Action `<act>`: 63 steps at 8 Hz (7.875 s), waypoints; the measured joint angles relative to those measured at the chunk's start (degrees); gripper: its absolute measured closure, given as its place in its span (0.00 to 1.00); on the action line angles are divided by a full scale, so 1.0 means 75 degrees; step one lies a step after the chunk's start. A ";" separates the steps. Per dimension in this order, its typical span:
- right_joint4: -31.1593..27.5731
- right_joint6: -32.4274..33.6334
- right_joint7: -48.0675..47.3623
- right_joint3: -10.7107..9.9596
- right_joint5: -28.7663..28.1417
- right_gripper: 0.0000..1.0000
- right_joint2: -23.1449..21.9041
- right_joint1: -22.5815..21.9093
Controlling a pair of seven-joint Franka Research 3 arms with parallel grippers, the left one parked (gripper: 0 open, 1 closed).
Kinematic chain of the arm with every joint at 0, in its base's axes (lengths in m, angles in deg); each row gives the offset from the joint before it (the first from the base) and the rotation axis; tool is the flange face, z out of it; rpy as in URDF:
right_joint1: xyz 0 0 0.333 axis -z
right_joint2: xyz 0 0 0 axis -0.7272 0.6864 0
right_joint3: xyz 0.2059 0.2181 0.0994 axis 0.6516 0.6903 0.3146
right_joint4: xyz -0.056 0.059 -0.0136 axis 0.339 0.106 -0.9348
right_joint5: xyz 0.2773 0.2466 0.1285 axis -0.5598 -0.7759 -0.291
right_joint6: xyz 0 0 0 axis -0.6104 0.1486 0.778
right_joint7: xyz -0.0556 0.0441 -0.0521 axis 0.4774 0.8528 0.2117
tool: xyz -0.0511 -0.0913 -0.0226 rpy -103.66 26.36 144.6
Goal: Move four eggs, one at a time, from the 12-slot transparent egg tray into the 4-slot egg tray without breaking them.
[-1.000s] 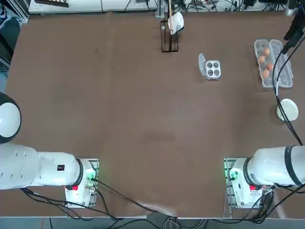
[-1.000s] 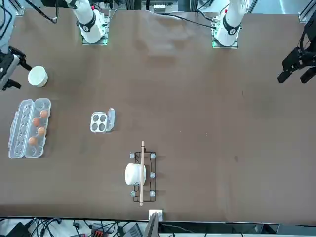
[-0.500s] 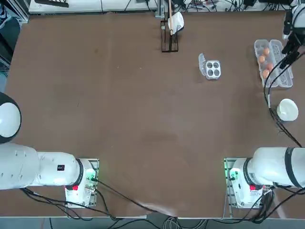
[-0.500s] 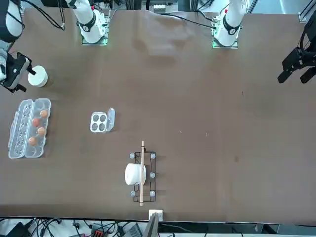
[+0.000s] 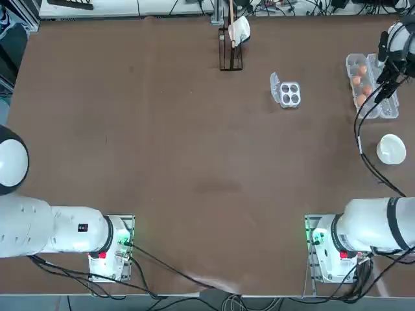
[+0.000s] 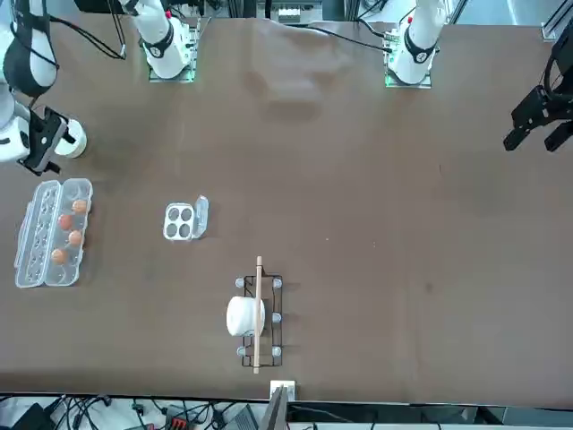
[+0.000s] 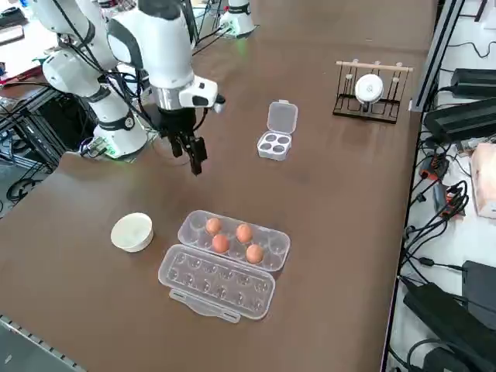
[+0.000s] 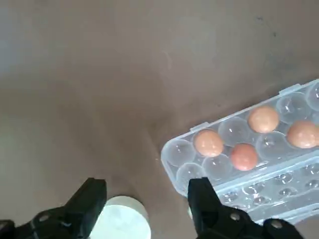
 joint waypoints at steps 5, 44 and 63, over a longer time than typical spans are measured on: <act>0.0198 -0.1930 0.1557 -0.0002 -0.0007 0.00 0.1373 0.0391; 0.3107 0.1865 0.1066 0.0120 -0.1856 0.43 0.2506 0.0553; 0.2555 0.0202 -1.2236 0.0213 -0.1838 0.43 0.2583 -0.4507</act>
